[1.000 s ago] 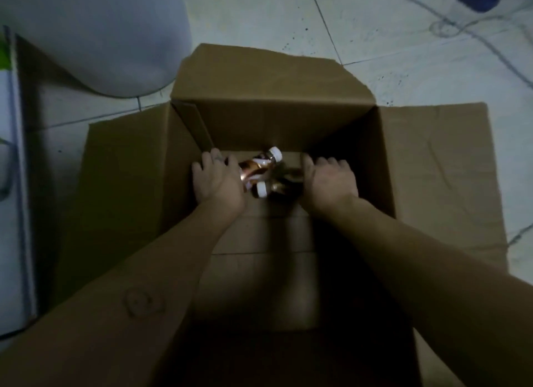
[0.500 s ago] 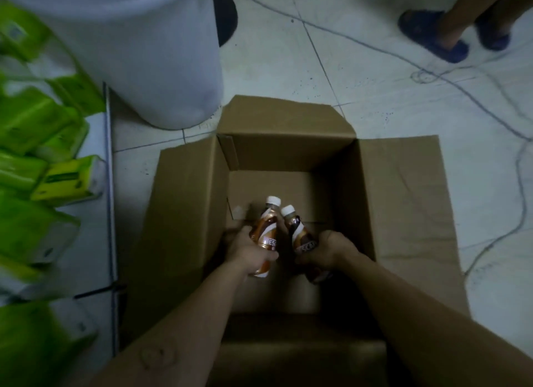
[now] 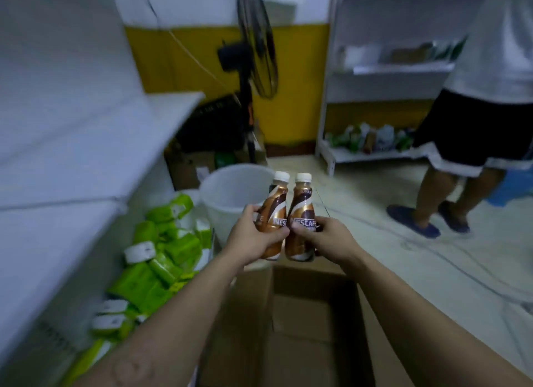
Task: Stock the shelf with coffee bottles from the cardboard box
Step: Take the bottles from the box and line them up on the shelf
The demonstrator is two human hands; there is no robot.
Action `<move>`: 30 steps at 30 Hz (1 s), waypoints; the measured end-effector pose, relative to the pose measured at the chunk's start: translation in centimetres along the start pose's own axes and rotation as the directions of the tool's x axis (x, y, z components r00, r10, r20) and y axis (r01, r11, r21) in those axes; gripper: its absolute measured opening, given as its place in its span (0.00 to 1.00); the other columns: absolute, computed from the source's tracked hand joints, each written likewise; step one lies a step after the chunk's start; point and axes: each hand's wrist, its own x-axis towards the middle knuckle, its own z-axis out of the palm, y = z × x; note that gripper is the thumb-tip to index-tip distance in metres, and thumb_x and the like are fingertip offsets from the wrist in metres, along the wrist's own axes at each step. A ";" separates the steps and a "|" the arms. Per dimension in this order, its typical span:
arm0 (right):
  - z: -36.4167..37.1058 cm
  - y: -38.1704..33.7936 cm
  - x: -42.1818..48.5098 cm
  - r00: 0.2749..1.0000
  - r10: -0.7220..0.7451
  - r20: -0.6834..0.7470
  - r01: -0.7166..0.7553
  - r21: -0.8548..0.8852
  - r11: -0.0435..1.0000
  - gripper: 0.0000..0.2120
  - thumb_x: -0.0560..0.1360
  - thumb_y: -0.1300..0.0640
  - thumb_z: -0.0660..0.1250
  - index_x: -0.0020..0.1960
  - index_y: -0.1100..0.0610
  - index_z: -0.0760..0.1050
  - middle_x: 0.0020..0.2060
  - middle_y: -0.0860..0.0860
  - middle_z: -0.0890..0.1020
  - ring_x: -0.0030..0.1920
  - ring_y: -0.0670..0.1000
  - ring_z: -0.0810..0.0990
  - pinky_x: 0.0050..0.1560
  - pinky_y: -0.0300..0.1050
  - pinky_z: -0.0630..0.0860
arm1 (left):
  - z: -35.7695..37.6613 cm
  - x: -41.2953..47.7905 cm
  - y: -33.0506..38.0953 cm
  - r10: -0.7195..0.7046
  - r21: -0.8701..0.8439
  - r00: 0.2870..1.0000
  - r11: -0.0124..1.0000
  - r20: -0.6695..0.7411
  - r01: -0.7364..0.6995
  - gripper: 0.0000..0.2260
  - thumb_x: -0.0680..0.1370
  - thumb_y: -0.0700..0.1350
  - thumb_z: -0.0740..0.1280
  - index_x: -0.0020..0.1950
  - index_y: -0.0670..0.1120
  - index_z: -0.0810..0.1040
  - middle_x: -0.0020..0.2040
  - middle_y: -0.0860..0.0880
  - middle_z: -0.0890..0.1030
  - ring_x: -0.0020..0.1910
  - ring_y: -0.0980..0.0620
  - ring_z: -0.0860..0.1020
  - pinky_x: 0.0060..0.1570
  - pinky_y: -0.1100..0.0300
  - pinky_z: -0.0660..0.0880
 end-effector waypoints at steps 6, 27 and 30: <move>3.6 -14.3 -4.6 0.951 -0.308 0.009 0.300 0.198 0.933 0.14 0.71 0.47 0.73 0.53 0.52 0.80 0.45 0.50 0.86 0.41 0.45 0.85 0.38 0.39 0.81 | -11.5 -6.9 9.9 0.204 0.030 0.935 0.978 -0.289 -0.204 0.25 0.67 0.58 0.75 0.60 0.52 0.73 0.53 0.50 0.81 0.51 0.51 0.81 0.54 0.49 0.79; 32.9 -27.7 -16.0 0.694 -0.538 0.479 0.585 0.061 0.809 0.26 0.66 0.39 0.73 0.55 0.54 0.69 0.47 0.48 0.81 0.48 0.51 0.81 0.49 0.52 0.79 | -36.0 -28.7 6.4 0.068 0.348 0.490 0.788 -0.869 0.508 0.25 0.70 0.51 0.75 0.60 0.45 0.68 0.57 0.45 0.77 0.53 0.44 0.77 0.49 0.51 0.76; 33.9 -28.0 -16.5 0.606 -0.581 0.544 0.666 0.053 0.744 0.21 0.69 0.43 0.72 0.56 0.49 0.69 0.49 0.47 0.82 0.50 0.52 0.80 0.53 0.53 0.78 | -37.4 -29.5 7.8 0.158 0.426 0.479 0.736 -0.864 0.526 0.25 0.74 0.48 0.72 0.66 0.45 0.66 0.57 0.44 0.77 0.52 0.44 0.78 0.47 0.51 0.76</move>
